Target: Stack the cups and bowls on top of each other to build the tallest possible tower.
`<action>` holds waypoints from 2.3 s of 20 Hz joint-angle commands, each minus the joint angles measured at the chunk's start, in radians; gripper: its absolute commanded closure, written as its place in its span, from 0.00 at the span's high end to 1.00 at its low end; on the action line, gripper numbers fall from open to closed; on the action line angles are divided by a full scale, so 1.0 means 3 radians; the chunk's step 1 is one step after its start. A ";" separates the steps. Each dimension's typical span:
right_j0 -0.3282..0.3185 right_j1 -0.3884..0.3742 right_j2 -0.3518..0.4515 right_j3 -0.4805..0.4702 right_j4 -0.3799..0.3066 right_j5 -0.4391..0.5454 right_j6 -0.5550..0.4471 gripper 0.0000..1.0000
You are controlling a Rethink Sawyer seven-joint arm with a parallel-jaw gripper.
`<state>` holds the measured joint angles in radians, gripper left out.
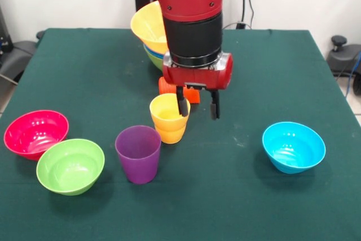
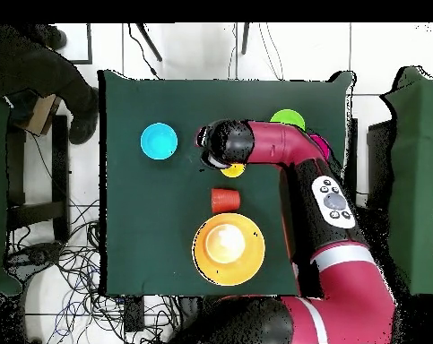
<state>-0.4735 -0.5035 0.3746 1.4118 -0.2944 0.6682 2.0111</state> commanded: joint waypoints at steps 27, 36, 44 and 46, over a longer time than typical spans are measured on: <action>-0.0068 0.0036 0.0133 0.0245 -0.0512 0.0281 -0.0636 1.00; -0.0037 0.0016 0.0100 0.0261 -0.0576 0.0287 -0.0610 1.00; -0.0053 0.0069 0.0121 0.0234 -0.0618 0.0249 -0.0595 1.00; -0.0052 0.0092 0.0121 0.0229 -0.0626 0.0222 -0.0584 1.00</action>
<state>-0.4978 -0.5407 0.3785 1.4710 -0.4060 0.6682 2.0111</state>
